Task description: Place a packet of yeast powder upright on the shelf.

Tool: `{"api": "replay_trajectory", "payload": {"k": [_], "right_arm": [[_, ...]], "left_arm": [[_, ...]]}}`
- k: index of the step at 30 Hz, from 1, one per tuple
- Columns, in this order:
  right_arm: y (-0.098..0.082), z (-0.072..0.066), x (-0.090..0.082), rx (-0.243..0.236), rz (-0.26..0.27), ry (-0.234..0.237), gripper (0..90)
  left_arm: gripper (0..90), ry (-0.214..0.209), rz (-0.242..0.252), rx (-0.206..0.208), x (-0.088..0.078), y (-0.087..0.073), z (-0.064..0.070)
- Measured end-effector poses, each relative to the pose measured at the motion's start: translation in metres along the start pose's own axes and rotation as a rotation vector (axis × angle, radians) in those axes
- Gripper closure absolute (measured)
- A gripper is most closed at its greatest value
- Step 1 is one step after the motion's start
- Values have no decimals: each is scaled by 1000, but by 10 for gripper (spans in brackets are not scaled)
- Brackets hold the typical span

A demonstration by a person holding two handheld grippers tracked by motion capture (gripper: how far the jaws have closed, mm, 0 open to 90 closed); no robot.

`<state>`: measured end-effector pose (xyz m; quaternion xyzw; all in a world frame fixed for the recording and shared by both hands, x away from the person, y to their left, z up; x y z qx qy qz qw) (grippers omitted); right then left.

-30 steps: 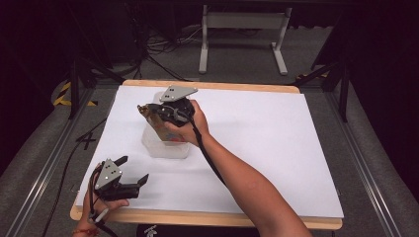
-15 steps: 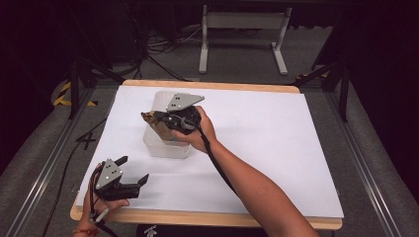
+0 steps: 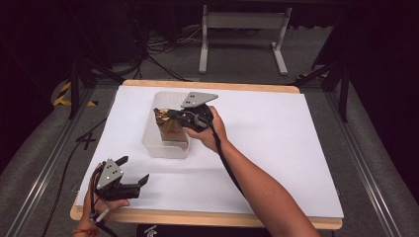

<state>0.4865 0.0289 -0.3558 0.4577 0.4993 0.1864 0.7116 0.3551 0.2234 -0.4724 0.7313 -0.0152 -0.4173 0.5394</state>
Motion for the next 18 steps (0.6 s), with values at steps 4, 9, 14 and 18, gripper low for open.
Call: {"api": "replay_trajectory", "payload": {"k": [4,9,14,18], "right_arm": [[-4,3,-1,6,-1,-6,888],[-6,3,0,-9,-12,-13,888],[-7,5,0,-18,-22,-27,885],[-7,5,1,-22,-28,-27,884]], "left_arm": [[76,6,2,2,0,0,0],[76,3,-2,4,1,0,0],[76,4,-4,1,1,1,0],[76,2,-9,1,2,0,1]]}}
Point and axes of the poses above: each handheld gripper's, and its own axes: x roughly forward along the jaws, y roughly out of its top, z roughly to its right, the point moved 6 cm from there along x, roughly forward along the jaws, and after that the axes turned 10 degrees about -z, right-handed, at the moved point
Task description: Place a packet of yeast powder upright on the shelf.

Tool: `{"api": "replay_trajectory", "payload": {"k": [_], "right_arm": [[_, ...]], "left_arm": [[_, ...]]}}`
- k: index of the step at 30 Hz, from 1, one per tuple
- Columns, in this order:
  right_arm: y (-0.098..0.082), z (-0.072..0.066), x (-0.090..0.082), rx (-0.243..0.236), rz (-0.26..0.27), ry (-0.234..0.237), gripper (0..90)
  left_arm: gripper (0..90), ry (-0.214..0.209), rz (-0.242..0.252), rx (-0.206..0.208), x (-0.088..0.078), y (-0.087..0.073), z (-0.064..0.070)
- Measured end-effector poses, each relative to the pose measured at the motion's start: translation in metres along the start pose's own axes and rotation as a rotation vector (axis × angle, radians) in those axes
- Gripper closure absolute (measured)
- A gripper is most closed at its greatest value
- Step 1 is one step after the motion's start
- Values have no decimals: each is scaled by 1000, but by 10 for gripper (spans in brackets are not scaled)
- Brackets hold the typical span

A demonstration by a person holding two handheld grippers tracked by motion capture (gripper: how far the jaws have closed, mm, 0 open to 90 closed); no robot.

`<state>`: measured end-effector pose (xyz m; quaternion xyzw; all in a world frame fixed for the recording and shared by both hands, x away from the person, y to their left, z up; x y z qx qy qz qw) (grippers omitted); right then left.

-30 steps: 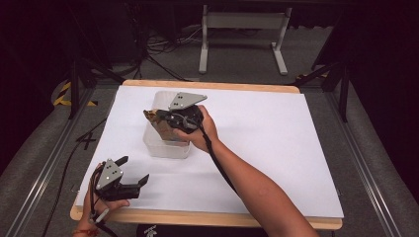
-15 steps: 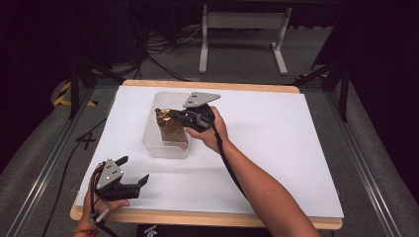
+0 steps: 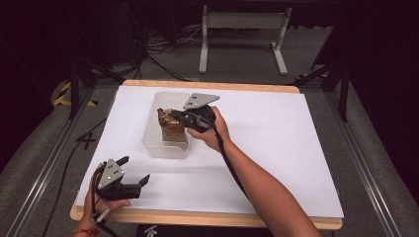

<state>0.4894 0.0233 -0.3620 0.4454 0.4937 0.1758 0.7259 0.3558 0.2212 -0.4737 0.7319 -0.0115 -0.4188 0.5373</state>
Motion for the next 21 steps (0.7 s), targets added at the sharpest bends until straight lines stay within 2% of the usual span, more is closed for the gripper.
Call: {"api": "replay_trajectory", "payload": {"k": [8,10,14,17,18,21], "right_arm": [[3,-1,-1,-28,-13,1,854],[3,-1,-1,-36,-21,-11,851],[3,-2,-2,-37,-19,-4,843],[5,-3,-4,-51,-15,-6,802],[6,-3,-5,-57,-19,-22,787],[7,-4,-7,-55,-16,-24,718]], "left_arm": [[76,1,-2,-1,2,0,-2],[76,4,-5,1,3,0,-2],[77,6,-12,6,4,-1,-2],[77,5,-12,3,4,-1,-3],[77,4,-10,2,4,-1,-3],[77,-1,-14,6,4,-1,-2]]}}
Point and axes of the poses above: each handheld gripper's, and its own axes: x roughly forward along the jaws, y roughly out of its top, z roughly to its right, the point moved 6 cm from there along x, roughly forward along the jaws, and after that the axes turned 10 degrees about -z, right-handed, at the moved point
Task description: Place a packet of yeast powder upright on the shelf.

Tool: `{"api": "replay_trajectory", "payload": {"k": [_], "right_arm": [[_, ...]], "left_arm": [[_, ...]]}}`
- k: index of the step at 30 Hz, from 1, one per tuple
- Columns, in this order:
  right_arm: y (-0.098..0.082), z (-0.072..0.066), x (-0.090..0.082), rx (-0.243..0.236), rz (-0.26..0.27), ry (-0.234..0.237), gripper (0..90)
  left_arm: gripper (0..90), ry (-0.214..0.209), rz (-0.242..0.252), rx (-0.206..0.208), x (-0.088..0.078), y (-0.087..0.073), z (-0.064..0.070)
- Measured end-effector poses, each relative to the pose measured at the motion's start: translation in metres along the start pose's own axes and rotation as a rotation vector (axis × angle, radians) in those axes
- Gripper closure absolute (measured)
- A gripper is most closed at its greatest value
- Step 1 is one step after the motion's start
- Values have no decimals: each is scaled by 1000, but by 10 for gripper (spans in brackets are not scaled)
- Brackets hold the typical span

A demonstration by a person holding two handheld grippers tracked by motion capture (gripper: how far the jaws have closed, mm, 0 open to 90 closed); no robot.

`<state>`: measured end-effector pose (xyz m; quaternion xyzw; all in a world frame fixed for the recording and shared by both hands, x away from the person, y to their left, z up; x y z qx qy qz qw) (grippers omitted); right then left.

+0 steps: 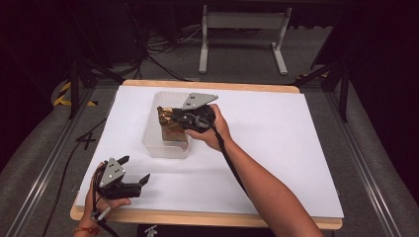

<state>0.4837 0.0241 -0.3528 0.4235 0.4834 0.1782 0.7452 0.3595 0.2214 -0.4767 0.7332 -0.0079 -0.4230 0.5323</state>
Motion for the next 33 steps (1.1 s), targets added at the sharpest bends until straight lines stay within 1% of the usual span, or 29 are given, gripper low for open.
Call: {"api": "replay_trajectory", "payload": {"k": [4,5,6,8,9,15,17,19,20,22,24,25,26,27,28,30,32,33], "right_arm": [[1,0,-5,-2,5,-2,654],[1,0,-6,-3,7,8,630],[1,0,-8,-11,10,9,603],[-1,0,-11,-17,1,5,579],[-1,1,-12,-23,-3,-3,569],[-5,3,-20,-24,-16,-12,547],[-9,4,-28,-37,-30,-25,519],[-11,5,-31,-39,-33,-27,509],[-12,5,-34,-39,-30,-36,487],[-15,7,-41,-42,-40,-37,454],[-18,10,-48,-36,-46,-53,425],[-19,12,-52,-35,-46,-60,417],[-21,14,-56,-30,-42,-76,417],[-22,15,-58,-27,-43,-83,416],[-25,17,-62,-25,-43,-80,413],[-29,21,-67,-27,-48,-100,408],[-34,23,-71,-23,-55,-94,400],[-37,25,-74,-21,-58,-102,396]], "left_arm": [[77,0,1,7,1,1,0],[77,-3,3,5,1,1,1],[77,-7,3,3,1,1,1],[77,-2,-4,8,2,1,0],[77,-1,-6,7,2,1,0],[77,-1,-7,6,2,0,0],[77,4,-9,9,1,0,-2],[77,8,-7,5,1,-1,-2],[77,13,-6,6,1,-1,-3],[79,26,-4,6,-1,-1,-4],[85,37,-1,-1,-2,-2,-5],[85,40,1,-1,-3,-2,-6],[85,44,2,-4,-3,-2,-6],[85,46,7,-8,-4,-2,-7],[87,46,7,-8,-4,-2,-7],[87,48,5,-9,-4,-2,-7],[87,48,-1,-2,-3,-2,-6],[87,49,-1,-1,-3,-2,-6]]}}
Point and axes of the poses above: each handheld gripper's, and its own axes: x roughly forward along the jaws, y roughly out of its top, z roughly to its right, the point moved 6 cm from there along x, roughly forward along the jaws, and after that the axes turned 10 degrees about -z, right-handed, at the moved point
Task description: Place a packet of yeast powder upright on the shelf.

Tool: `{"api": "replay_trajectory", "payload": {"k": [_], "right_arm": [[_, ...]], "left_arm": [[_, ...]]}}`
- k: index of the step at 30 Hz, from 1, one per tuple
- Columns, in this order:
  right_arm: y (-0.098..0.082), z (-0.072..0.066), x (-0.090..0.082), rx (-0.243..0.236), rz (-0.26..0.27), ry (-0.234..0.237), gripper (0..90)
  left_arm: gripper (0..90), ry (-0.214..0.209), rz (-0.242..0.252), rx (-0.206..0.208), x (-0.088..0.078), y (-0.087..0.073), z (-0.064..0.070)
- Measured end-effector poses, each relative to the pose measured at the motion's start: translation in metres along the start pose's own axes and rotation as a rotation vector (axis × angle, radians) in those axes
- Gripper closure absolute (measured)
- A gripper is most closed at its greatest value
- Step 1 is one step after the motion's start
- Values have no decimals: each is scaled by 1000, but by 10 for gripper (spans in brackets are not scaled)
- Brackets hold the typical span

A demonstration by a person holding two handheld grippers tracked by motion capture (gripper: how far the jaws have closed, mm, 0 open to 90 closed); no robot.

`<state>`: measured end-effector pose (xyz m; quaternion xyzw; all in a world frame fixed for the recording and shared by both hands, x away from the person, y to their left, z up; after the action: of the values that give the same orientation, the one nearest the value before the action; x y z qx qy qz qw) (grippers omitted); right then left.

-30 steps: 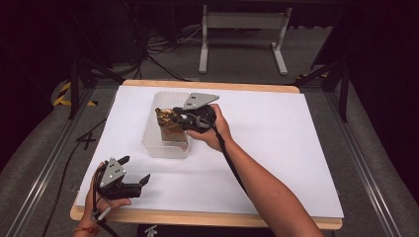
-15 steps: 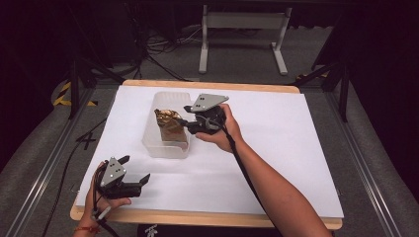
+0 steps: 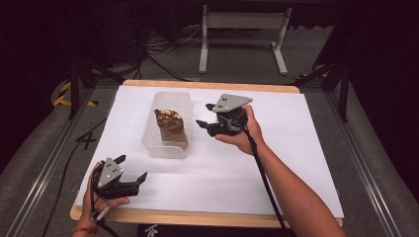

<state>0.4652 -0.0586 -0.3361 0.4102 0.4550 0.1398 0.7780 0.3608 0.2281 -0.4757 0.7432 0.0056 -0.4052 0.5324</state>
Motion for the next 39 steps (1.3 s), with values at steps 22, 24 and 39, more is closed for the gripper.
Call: {"api": "replay_trajectory", "payload": {"k": [22,24,39], "right_arm": [[-55,25,-48,40,-31,-79,365],[-62,27,-52,42,-41,-80,361],[-115,36,-77,70,-110,-123,326]], "left_arm": [[86,2,-14,10,1,1,3],[87,7,-18,14,1,1,3],[86,0,-22,13,2,1,4]]}}
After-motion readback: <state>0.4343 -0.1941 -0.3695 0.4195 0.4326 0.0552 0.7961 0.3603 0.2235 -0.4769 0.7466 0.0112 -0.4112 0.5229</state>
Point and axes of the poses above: each handheld gripper's, and its own axes: x roughly forward along the jaws, y roughly out of its top, z roughly to its right, the point moved 6 cm from there along x, roughly forward along the jaws, and after that the axes turned 10 degrees about -z, right-handed, at the moved point
